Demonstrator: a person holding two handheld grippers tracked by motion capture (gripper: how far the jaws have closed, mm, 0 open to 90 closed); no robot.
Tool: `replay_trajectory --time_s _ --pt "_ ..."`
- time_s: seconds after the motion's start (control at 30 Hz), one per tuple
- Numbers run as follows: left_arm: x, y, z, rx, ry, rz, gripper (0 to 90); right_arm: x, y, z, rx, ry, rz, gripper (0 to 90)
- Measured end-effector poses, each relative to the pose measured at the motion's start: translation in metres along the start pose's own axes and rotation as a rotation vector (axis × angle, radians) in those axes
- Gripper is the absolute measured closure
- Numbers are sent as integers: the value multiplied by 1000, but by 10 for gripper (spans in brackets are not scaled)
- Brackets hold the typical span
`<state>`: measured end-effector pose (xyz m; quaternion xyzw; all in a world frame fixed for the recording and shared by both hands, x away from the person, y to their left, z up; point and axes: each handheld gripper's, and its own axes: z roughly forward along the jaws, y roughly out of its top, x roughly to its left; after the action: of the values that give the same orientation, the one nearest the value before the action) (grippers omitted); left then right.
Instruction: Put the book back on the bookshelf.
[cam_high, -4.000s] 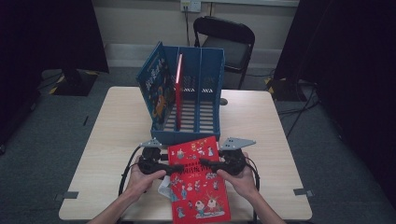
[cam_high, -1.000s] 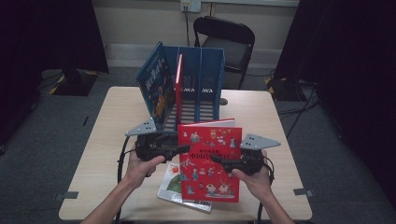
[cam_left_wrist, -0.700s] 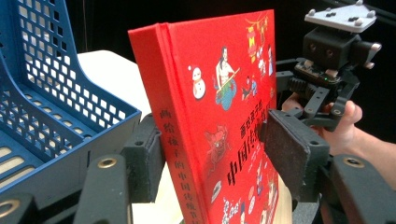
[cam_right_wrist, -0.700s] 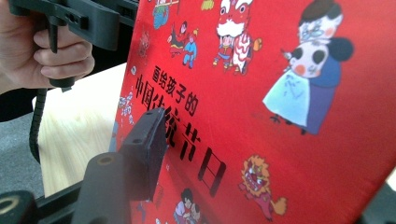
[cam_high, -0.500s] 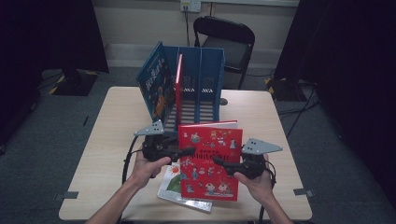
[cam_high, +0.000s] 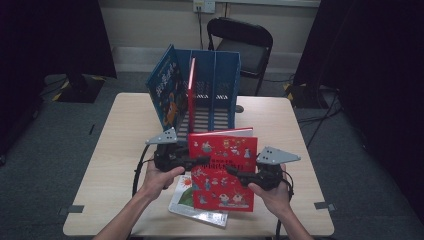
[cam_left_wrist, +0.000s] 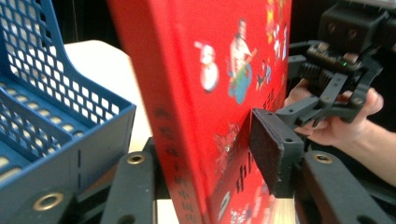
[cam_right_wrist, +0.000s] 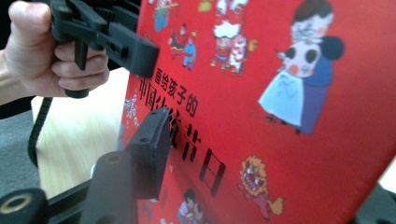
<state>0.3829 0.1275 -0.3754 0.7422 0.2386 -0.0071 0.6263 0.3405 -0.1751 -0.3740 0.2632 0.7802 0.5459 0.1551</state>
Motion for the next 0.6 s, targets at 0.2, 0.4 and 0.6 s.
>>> replay_trajectory --time_s 0.2,0.4,0.6 --pt "-12 10 -10 29 68 119 525 4 10 12 -21 7 -27 478" --pt "-14 4 -16 24 68 141 558 8 9 11 -25 -21 -41 430" --pt "-17 3 -17 26 80 147 577 1 2 -3 -34 -76 -13 390"
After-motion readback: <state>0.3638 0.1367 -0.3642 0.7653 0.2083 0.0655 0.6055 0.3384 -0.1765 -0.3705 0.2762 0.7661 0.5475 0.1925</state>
